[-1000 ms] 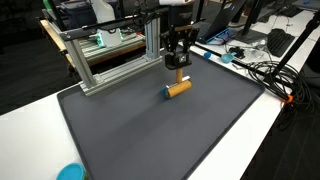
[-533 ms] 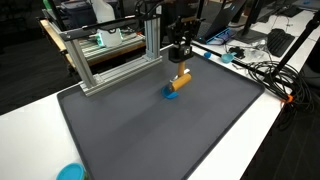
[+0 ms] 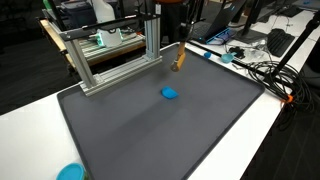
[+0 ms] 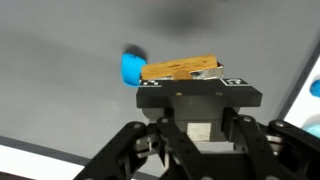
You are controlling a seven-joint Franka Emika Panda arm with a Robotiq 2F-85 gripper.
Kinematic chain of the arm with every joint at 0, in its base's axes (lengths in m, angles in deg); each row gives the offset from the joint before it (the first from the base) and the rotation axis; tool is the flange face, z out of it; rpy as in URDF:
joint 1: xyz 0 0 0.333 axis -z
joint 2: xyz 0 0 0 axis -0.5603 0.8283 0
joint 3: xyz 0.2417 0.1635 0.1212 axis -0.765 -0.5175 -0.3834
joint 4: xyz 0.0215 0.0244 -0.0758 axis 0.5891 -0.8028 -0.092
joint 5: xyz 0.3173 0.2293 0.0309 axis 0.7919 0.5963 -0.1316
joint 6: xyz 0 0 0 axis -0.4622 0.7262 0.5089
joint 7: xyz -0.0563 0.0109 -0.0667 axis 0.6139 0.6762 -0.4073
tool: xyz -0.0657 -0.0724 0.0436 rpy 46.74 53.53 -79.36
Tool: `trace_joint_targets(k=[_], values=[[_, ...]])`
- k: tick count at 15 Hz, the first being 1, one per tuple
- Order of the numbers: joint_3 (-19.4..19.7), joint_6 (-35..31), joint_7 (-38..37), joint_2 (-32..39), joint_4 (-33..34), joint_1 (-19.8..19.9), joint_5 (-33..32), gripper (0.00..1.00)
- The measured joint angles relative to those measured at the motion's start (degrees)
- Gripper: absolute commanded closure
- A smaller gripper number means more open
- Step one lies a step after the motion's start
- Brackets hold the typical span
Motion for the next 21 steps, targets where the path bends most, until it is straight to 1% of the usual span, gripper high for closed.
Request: trace_joint_targets(k=[2, 4, 5, 7, 9, 12, 16, 21], values=[[0.0, 2.1, 5.9, 0.0, 0.9, 0.6, 0.4, 0.53], [0.0, 2.3, 7.9, 0.1, 1.1, 1.1, 0.4, 0.53], [0.0, 2.3, 8.1, 0.1, 1.1, 1.1, 0.4, 0.78], [-0.1, 1.7, 8.1, 0.3, 1.0, 1.0, 0.2, 0.78], [-0.4, -1.4, 9.4, 0.0, 1.0, 0.6, -2.4, 0.78], [-1.2, -1.6, 15.7, -2.5, 1.2, 0.3, -4.9, 0.78], [-1.2, -1.3, 29.8, -5.9, 2.1, 1.3, -4.8, 0.78], [0.0, -1.3, 50.0, -6.1, 3.4, 4.1, -3.1, 0.78]])
